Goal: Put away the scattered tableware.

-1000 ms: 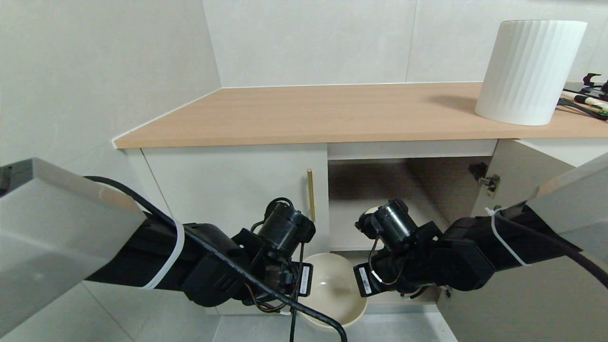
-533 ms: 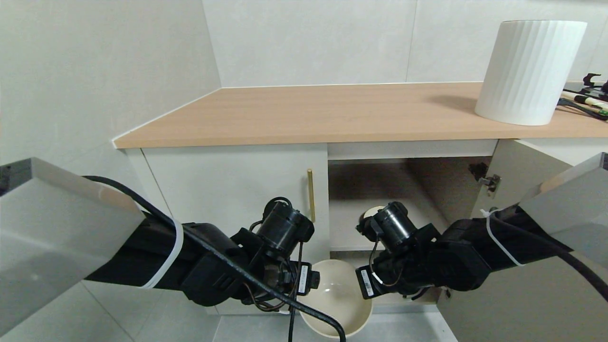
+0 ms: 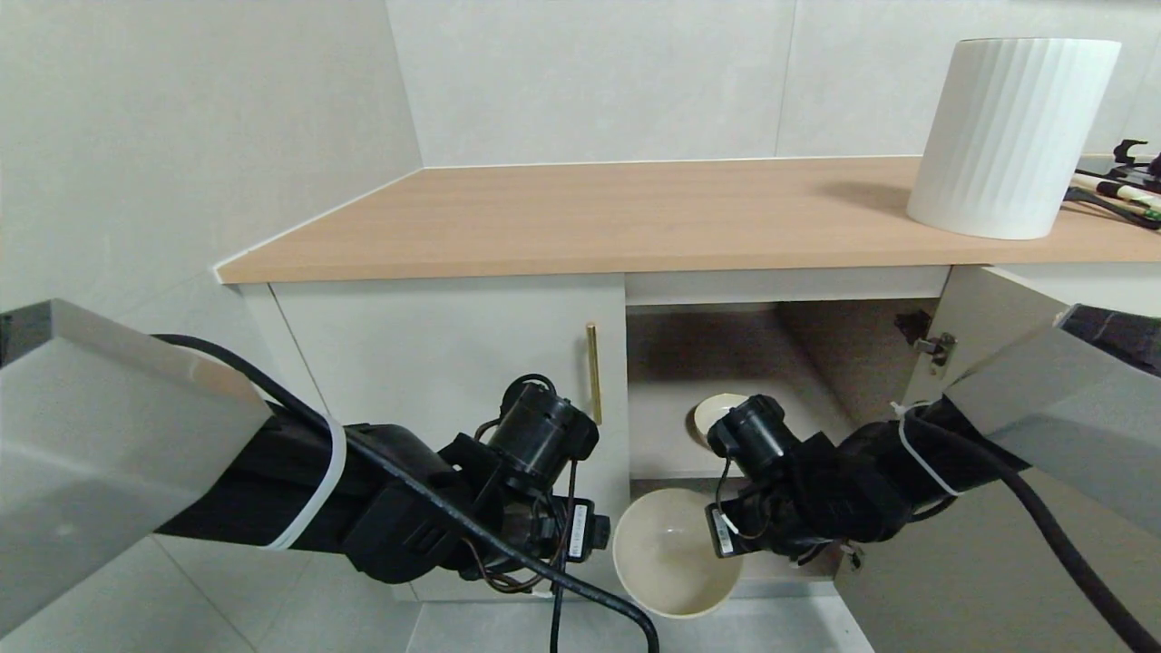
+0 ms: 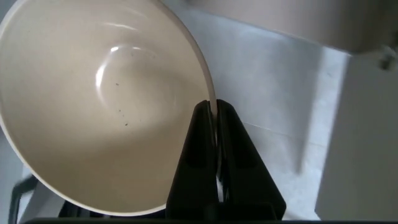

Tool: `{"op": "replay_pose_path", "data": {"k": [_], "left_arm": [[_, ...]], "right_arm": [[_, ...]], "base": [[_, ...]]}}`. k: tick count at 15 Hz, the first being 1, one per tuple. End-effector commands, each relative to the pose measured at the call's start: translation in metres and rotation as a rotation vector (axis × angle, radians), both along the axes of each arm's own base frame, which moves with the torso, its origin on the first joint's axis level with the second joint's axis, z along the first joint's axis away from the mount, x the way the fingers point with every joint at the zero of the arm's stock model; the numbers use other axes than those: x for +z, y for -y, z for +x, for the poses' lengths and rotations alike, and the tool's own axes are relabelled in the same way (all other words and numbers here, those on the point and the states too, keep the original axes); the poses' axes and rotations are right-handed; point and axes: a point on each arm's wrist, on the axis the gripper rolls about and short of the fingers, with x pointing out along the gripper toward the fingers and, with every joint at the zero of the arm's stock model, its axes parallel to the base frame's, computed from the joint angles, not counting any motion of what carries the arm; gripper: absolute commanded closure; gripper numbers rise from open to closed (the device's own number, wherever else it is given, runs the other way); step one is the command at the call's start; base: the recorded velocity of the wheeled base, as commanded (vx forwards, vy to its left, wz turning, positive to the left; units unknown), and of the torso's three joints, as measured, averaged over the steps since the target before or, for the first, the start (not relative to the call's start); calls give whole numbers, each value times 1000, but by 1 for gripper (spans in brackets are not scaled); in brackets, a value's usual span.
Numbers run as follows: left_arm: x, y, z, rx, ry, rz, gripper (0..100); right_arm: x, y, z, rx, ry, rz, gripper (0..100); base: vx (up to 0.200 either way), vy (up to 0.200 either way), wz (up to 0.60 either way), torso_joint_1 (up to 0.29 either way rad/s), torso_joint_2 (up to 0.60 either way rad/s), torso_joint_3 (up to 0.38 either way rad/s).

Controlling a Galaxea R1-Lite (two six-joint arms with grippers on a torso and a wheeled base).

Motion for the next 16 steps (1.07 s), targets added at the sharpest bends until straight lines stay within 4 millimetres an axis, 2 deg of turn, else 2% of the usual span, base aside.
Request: {"op": "replay_pose_path", "data": {"k": [1,3,6,9,16], "left_arm": [[2,0,0,1,4,-3,0],[2,0,0,0,4,-4,0],[2,0,0,0,4,-4,0],[2,0,0,1,6,-4,0],[2,0,0,2,4,-4,0]], "right_arm": [[0,26,19,-93,7,4,100],[8,48,41,-197,55,30,100],[15,65,65,-332,134,129,100],[12,75,84,-420,252,221,100],[-3,80,117,-541,332,317,100]], "base": [[0,0,0,0,0,0],[0,0,0,0,0,0],[0,0,0,0,0,0],[0,0,0,0,0,0],[0,0,0,0,0,0]]}}
